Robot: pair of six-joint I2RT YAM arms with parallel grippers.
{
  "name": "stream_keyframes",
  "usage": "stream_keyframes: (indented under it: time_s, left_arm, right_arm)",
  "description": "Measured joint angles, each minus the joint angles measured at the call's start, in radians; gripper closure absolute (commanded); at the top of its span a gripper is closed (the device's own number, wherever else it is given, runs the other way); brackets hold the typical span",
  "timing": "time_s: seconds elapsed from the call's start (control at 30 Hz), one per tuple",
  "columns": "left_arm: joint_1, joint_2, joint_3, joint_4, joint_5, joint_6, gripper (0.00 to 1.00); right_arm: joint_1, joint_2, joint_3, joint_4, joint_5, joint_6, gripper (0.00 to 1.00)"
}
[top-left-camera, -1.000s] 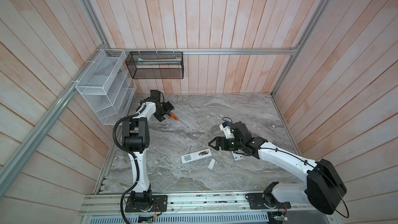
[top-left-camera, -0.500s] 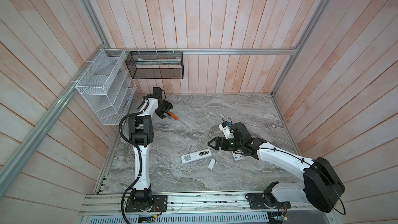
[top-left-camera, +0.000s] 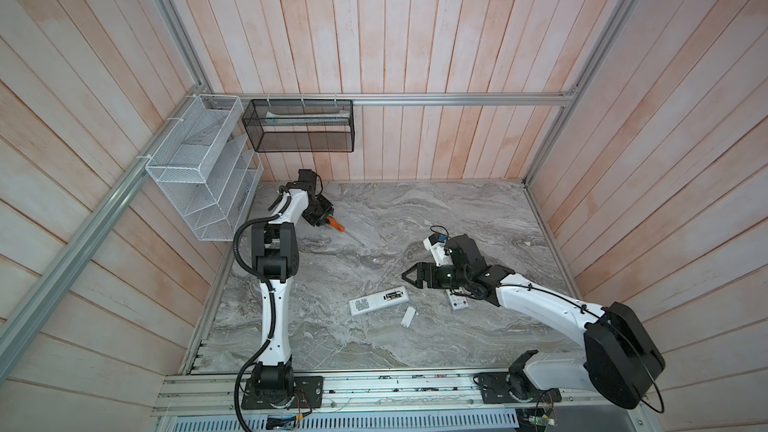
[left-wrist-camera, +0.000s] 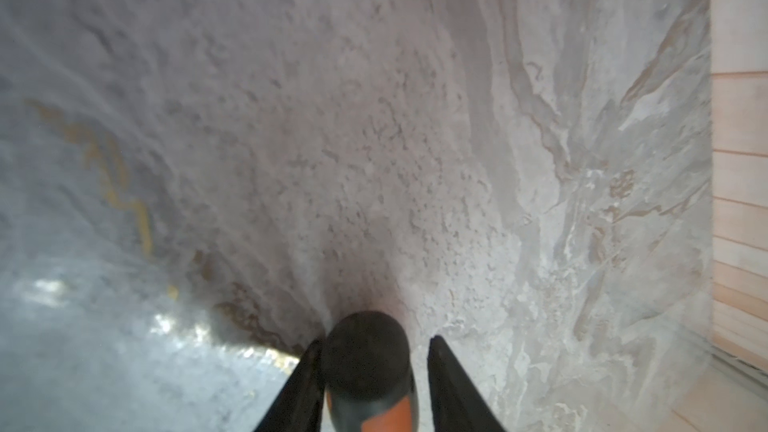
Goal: Unload the batteries from the remote control
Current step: 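Lift the screwdriver with the left gripper and bring it over the remote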
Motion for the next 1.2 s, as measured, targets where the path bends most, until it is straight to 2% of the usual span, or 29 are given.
stream_keyframes:
  time_s: [0.07,0.1,0.37,0.53,0.67,0.87,1.07,1.2]
  left_arm:
    - [-0.002,0.0,-0.011,0.015,0.013,0.001,0.81]
    - [-0.002,-0.005,-0.022,0.031,0.021,0.003,0.83]
    - [-0.003,-0.037,-0.084,0.096,0.068,0.047,0.87]
    - [-0.005,-0.134,-0.174,0.146,0.126,0.167,0.87]
    - [-0.023,-0.304,-0.283,0.208,0.219,0.297,0.86]
    - [-0.124,-0.523,-0.37,0.254,0.359,0.524,0.87]
    - [-0.197,-0.61,-0.482,0.256,0.513,0.638,0.9]
    - [-0.232,-0.616,-0.495,0.237,0.56,0.667,0.93]
  right_arm:
    - [-0.001,0.0,0.0,-0.002,0.0,0.0,0.08]
    - [-0.001,0.0,0.0,-0.003,0.0,0.0,0.08]
    - [-0.001,-0.016,0.002,-0.048,0.011,-0.006,0.08]
    - [-0.005,-0.074,0.012,-0.098,0.033,-0.015,0.08]
    - [-0.02,-0.125,0.017,-0.12,0.035,-0.014,0.08]
    - [-0.027,-0.148,0.069,-0.126,-0.001,-0.014,0.1]
    - [-0.027,-0.149,0.123,-0.094,-0.058,-0.013,0.12]
    - [-0.021,-0.142,0.153,-0.075,-0.076,-0.015,0.13]
